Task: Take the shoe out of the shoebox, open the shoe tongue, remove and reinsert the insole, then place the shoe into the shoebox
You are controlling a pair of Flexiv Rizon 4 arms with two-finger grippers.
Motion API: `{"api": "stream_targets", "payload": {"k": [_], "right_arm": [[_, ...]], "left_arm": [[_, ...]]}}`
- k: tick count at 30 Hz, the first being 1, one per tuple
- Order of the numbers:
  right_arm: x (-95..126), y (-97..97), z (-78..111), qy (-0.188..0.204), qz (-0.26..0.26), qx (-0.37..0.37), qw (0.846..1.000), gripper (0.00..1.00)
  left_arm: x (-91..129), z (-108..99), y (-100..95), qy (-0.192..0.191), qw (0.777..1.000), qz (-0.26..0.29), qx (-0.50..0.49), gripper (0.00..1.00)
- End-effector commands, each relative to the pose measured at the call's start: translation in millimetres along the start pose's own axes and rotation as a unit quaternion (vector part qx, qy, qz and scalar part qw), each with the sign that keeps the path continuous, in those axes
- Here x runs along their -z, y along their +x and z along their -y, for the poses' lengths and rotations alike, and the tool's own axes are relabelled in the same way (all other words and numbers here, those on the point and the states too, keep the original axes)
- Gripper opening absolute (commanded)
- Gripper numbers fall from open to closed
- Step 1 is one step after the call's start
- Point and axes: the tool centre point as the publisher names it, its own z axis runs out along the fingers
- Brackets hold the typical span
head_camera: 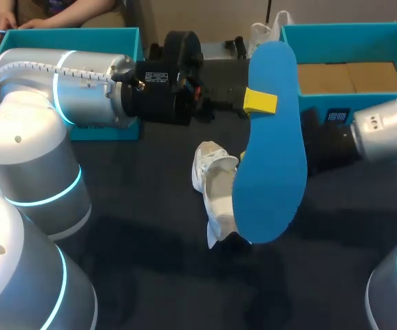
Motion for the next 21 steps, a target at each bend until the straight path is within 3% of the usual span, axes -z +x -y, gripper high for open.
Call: {"api": "stream_targets", "payload": {"k": [1,5,8,11,13,21], "right_arm": [[25.5,14.7,8.8,-0.007,0.006,-0.005,1.0,1.0],[32.6,29.6,5.2,-0.011,-0.008,-0.022,1.0,1.0],[37.8,41.1,4.5,-0.036,-0.062,-0.025,0.997,1.0],[39.8,48.7,5.9,-0.029,-0.075,-0.022,0.996,1.0],[41.7,51.5,7.1,-0.031,-0.097,-0.018,0.995,1.0],[41.7,51.5,7.1,-0.031,-0.097,-0.018,0.995,1.0]], "left_arm": [[-0.4,-1.0,0.2,0.0,1.0,0.001,0.0,0.0],[-0.4,-1.0,0.2,0.0,1.0,0.001,0.0,0.0],[-0.4,-1.0,0.2,0.0,1.0,0.001,0.0,0.0],[-0.4,-1.0,0.2,0.0,1.0,0.001,0.0,0.0],[-0.4,-1.0,0.2,0.0,1.0,0.001,0.0,0.0],[-0.4,-1.0,0.2,0.0,1.0,0.001,0.0,0.0]]}}
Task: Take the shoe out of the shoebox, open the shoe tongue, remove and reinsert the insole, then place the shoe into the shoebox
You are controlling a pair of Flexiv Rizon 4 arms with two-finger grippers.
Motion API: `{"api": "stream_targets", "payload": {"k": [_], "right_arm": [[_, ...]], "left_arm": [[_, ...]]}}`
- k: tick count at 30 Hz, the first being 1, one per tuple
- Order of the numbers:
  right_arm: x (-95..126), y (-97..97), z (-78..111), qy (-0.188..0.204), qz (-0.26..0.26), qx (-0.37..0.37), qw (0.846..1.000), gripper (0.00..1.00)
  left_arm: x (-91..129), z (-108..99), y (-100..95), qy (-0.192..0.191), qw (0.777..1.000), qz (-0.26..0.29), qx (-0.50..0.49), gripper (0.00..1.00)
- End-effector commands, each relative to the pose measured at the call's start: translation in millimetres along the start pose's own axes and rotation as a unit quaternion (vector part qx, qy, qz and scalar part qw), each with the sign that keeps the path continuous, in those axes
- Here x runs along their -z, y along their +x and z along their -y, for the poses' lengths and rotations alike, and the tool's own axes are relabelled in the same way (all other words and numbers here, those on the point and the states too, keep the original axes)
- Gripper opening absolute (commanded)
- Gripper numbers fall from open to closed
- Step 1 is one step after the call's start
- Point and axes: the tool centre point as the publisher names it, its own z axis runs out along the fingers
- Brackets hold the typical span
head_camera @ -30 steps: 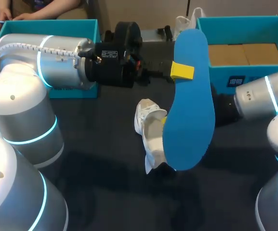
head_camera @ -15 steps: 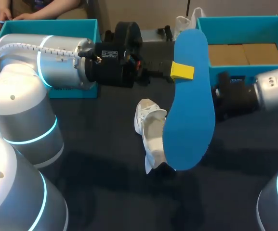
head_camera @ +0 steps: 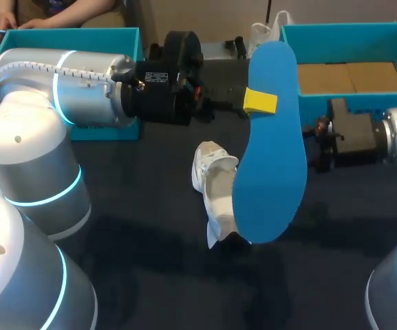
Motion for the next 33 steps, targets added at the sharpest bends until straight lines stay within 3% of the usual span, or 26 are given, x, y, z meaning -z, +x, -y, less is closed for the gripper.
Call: {"api": "stream_targets", "payload": {"k": [1,20,25,33], "right_arm": [[-0.2,0.9,1.8,-0.002,0.002,0.0,1.0,1.0],[-0.2,0.9,1.8,-0.002,0.002,0.0,1.0,1.0],[-0.2,0.9,1.8,-0.002,0.002,0.0,1.0,1.0],[-0.2,0.9,1.8,-0.002,0.002,0.0,1.0,1.0]], "left_arm": [[-0.4,-1.0,0.1,0.0,1.0,0.001,0.0,0.0],[-0.4,-1.0,0.1,0.0,1.0,0.001,0.0,0.0],[13.3,-6.7,-5.4,-0.038,0.996,-0.014,-0.076,0.0],[27.3,-18.3,-14.1,-0.094,0.97,-0.015,-0.224,0.0]]}}
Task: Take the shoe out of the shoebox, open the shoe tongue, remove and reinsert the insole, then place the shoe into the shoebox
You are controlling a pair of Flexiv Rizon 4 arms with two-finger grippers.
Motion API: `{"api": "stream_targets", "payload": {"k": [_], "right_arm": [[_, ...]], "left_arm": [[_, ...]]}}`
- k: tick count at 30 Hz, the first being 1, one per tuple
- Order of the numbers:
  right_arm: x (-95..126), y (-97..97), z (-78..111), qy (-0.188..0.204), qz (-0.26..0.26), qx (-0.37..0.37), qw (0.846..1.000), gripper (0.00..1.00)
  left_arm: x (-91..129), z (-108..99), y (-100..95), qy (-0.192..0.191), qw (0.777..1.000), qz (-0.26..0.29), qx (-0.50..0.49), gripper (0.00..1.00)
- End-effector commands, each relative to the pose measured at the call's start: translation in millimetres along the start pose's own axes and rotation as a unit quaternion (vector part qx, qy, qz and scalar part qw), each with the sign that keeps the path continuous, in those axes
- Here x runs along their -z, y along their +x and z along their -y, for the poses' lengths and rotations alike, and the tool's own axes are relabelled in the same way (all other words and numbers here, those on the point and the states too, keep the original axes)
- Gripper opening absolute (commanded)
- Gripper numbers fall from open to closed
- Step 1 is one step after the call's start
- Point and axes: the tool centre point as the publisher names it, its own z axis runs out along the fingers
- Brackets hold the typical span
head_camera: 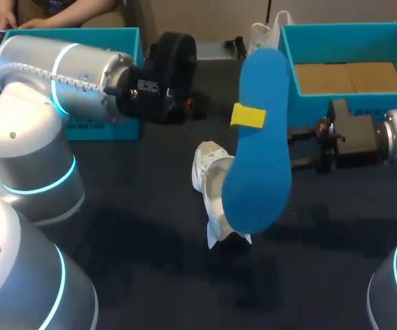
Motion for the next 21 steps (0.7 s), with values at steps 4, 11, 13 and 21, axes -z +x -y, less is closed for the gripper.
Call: {"api": "stream_targets", "payload": {"k": [4,11,13,21], "right_arm": [[-1.4,-0.1,-0.2,-0.001,0.001,0.0,1.0,1.0],[-1.4,-0.1,-0.2,-0.001,0.001,0.0,1.0,1.0],[-1.4,-0.1,-0.2,-0.001,0.001,0.0,1.0,1.0],[-1.4,-0.1,-0.2,-0.001,0.001,0.0,1.0,1.0]], "left_arm": [[18.4,-4.3,2.0,-0.031,0.992,0.003,-0.12,0.0],[36.8,-19.2,-0.4,-0.048,0.966,0.034,-0.252,0.0],[40.0,-23.5,-3.5,-0.04,0.957,0.042,-0.284,0.0],[51.1,-36.3,-15.2,-0.088,0.896,0.058,-0.432,0.0]]}}
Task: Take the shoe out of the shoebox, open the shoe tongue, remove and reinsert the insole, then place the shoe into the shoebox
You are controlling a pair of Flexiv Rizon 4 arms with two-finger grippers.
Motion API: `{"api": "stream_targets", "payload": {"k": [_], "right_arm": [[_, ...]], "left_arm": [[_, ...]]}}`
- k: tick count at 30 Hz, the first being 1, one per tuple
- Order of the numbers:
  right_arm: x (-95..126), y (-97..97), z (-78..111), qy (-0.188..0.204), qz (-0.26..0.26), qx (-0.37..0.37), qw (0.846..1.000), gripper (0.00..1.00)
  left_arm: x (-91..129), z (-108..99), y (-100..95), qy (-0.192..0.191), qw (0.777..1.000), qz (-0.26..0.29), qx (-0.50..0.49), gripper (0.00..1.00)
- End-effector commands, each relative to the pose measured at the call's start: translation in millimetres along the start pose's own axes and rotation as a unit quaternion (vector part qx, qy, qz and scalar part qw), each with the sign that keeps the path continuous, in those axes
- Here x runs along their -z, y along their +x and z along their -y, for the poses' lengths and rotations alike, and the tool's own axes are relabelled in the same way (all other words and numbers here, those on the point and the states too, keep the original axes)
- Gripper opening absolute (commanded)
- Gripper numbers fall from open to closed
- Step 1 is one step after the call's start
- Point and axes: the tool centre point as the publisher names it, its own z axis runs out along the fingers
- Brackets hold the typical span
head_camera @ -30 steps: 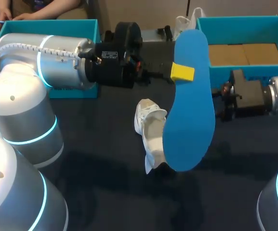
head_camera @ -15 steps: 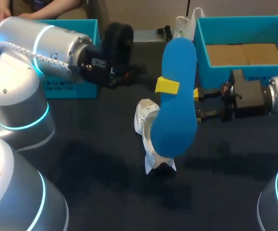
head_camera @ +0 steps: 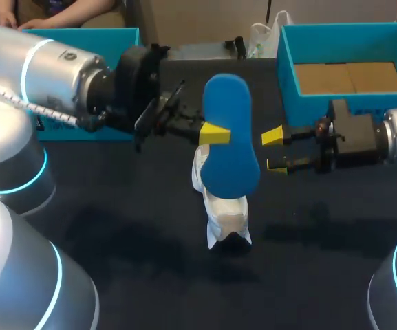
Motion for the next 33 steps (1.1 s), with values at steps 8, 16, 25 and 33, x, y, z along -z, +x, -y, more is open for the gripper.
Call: {"api": "stream_targets", "payload": {"k": [8,16,25,33], "right_arm": [[-1.0,0.0,0.7,-0.001,0.0,0.0,1.0,1.0],[-1.0,0.0,0.7,-0.001,0.0,0.0,1.0,1.0],[-1.0,0.0,0.7,-0.001,0.0,0.0,1.0,1.0],[-1.0,0.0,0.7,-0.001,0.0,0.0,1.0,1.0]], "left_arm": [[19.5,-25.6,3.1,-0.1,0.95,0.024,-0.295,0.0],[28.0,-43.7,-3.8,-0.111,0.898,0.089,-0.416,0.0],[30.1,-39.2,-9.4,-0.093,0.905,0.12,-0.398,0.0],[30.1,-39.2,-9.4,-0.093,0.905,0.12,-0.398,0.0]]}}
